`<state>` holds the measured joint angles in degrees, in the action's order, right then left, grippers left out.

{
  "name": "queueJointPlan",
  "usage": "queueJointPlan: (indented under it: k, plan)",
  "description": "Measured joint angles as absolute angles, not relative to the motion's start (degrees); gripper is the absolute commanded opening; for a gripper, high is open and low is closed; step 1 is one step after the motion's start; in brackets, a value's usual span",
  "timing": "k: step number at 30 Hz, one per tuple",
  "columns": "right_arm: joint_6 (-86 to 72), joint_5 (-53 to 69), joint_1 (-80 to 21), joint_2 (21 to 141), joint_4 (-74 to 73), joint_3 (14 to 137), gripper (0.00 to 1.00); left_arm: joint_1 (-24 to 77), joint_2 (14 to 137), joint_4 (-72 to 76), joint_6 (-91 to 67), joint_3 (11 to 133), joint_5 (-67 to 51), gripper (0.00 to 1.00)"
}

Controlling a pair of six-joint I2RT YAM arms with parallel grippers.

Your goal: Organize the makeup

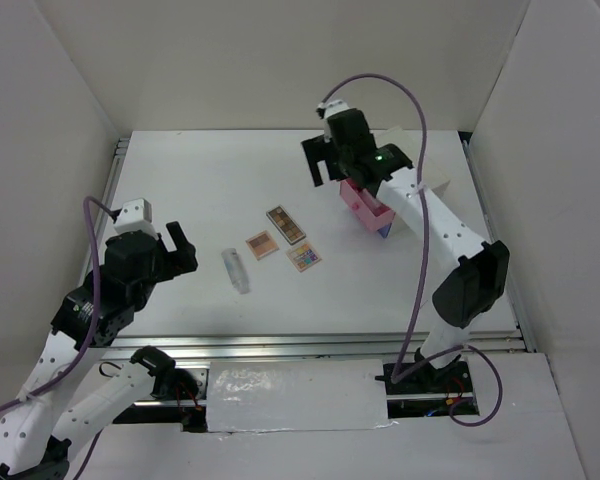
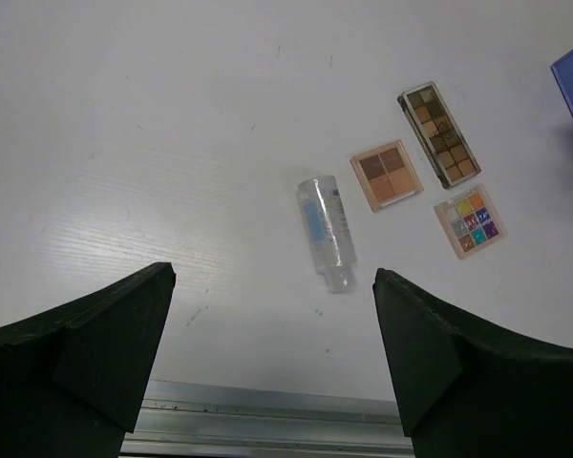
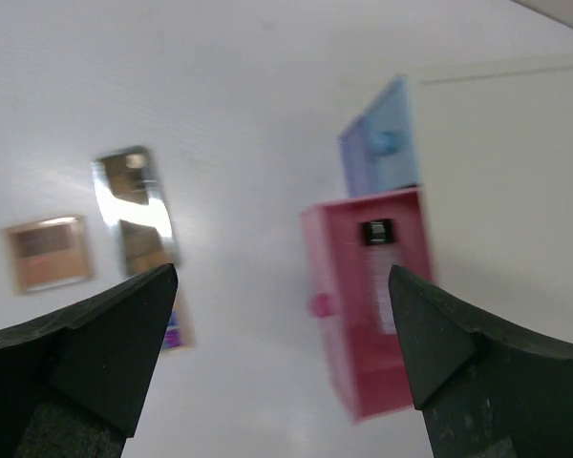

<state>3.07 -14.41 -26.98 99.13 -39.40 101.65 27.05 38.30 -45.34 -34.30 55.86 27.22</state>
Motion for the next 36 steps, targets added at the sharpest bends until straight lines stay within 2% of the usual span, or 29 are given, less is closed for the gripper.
queueJointPlan:
  k: [6, 10, 15, 19, 21, 22, 23, 26, 29, 34, 36]
  plan:
    - [-10.26, -15.68, -46.89, 99.39, -35.55, 99.00, 1.00, 27.03, 37.23, -46.24, -35.27, 55.86, 30.24, 0.99]
    - [-20.34, -17.82, -58.96, 108.81, -34.74, 101.80, 1.00, 27.00, 34.57, -48.29, -37.85, 55.86, 34.59, 0.99]
    - [-27.62, -19.84, -64.62, 126.89, -36.40, 111.11, 0.99, 26.96, 31.00, -50.04, -39.92, 55.88, 38.09, 1.00]
    - [-30.26, -21.50, -64.58, 132.62, -38.22, 111.50, 0.95, 26.89, 30.48, -50.13, -40.64, 55.88, 38.72, 0.99]
    - [-30.85, -21.69, -63.90, 133.60, -38.76, 111.50, 0.83, 26.89, 30.61, -50.11, -40.60, 55.88, 38.65, 0.99]
    - [-30.94, -21.69, -63.59, 133.75, -38.74, 111.50, 0.70, 26.89, 30.68, -50.11, -40.58, 55.88, 38.59, 0.99]
    - [-31.07, -21.61, -63.31, 133.78, -38.70, 111.50, 0.47, 26.89, 30.76, -50.09, -40.53, 55.88, 38.48, 0.99]
    - [-30.72, -20.64, -62.67, 133.78, -37.85, 111.37, 0.15, 26.89, 31.31, -50.00, -40.47, 55.88, 38.13, 0.99]
    - [-30.15, -20.51, -62.81, 131.63, -34.11, 107.83, 0.04, 26.89, 31.48, -49.67, -40.40, 55.88, 37.50, 0.99]
    - [-24.64, -20.03, -63.79, 121.99, -29.41, 94.96, 0.00, 26.89, 31.53, -49.43, -40.27, 55.88, 37.01, 0.99]
    - [-19.53, -18.94, -63.29, 114.65, -28.03, 89.71, 0.00, 26.89, 31.55, -49.32, -40.16, 55.88, 36.75, 0.99]
